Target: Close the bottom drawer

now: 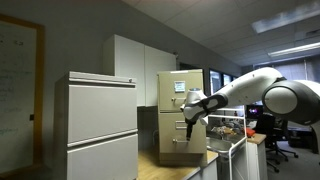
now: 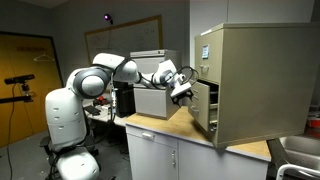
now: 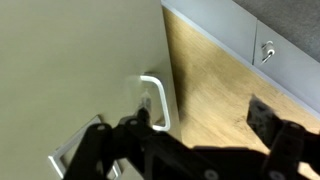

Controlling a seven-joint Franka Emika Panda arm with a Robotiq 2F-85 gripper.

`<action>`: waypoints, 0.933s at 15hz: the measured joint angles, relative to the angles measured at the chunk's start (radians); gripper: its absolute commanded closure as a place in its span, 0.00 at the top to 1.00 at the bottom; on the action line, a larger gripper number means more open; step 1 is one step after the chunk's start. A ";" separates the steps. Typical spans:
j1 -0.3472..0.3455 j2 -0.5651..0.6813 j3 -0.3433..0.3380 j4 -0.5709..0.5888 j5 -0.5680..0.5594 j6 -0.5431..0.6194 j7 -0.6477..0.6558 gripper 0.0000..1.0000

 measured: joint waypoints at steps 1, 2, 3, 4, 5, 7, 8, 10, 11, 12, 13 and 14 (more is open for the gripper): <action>-0.004 0.023 -0.001 0.021 -0.003 0.012 -0.040 1.00; -0.009 0.049 -0.003 0.046 -0.009 0.024 -0.078 1.00; -0.017 0.077 -0.006 0.075 -0.018 0.034 -0.113 1.00; -0.027 0.109 -0.009 0.108 -0.030 0.048 -0.142 1.00; -0.033 0.128 -0.008 0.130 -0.036 0.045 -0.163 1.00; -0.038 0.159 -0.010 0.168 -0.056 0.044 -0.170 1.00; -0.043 0.178 -0.011 0.190 -0.063 0.045 -0.170 1.00; -0.051 0.224 -0.018 0.246 -0.071 0.046 -0.166 1.00; -0.056 0.246 -0.020 0.274 -0.073 0.047 -0.162 1.00; -0.060 0.268 -0.024 0.301 -0.073 0.048 -0.158 1.00; -0.064 0.289 -0.027 0.328 -0.073 0.048 -0.150 1.00; -0.067 0.306 -0.030 0.352 -0.073 0.047 -0.138 1.00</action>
